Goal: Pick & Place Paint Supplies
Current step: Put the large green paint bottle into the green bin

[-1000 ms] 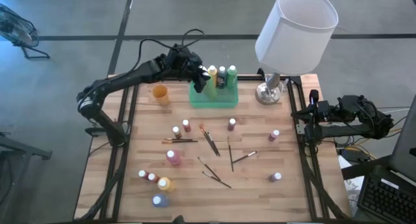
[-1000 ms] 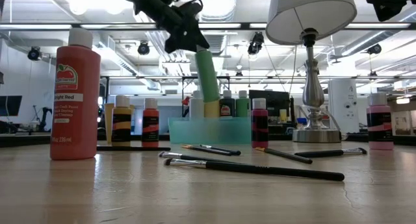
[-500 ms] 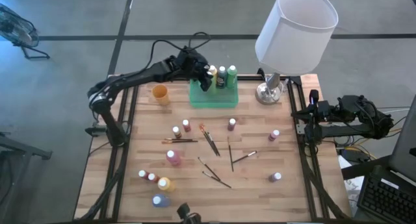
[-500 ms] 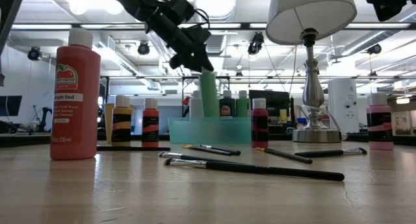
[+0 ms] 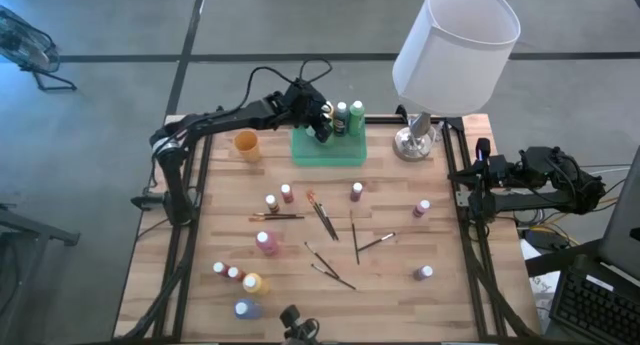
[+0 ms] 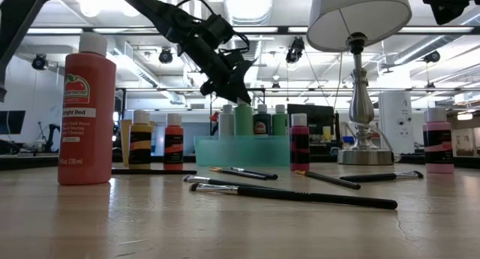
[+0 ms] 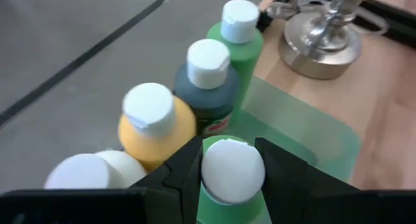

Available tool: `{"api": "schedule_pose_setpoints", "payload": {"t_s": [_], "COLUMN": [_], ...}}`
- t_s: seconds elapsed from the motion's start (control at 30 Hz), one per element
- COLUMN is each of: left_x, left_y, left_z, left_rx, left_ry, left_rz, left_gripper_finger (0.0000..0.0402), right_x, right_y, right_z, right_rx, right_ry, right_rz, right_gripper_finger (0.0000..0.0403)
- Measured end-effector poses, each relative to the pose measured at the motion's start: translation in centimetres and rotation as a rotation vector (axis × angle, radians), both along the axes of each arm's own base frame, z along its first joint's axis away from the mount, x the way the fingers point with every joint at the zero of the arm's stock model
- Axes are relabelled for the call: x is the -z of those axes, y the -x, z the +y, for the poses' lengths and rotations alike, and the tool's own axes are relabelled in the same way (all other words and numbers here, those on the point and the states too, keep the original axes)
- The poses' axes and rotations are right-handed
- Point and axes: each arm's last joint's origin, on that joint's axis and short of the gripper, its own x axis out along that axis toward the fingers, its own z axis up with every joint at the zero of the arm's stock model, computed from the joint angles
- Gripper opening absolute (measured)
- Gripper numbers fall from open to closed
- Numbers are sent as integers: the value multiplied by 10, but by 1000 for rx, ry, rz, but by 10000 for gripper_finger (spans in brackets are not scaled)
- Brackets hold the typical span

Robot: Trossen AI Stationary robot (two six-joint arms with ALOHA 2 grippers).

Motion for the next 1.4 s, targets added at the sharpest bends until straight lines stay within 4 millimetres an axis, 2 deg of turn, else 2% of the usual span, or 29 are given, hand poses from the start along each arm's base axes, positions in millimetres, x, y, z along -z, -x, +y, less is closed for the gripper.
{"api": "schedule_pose_setpoints", "payload": {"t_s": [0.8, 1.1, 1.4], "left_x": [1, 17, 17], "left_y": [-4, -13, -13], "left_z": [1, 3, 4], "left_rx": [-36, -34, -37], "left_ry": [-7, 7, -2], "left_rz": [-29, -12, -8], "left_gripper_finger": [133, 133, 136], "right_x": [0, 0, 0], "right_y": [0, 0, 0], "right_z": [0, 0, 0], "right_rx": [0, 0, 0], "right_ry": [0, 0, 0], "right_rz": [0, 0, 0], "right_gripper_finger": [8, 8, 8]}}
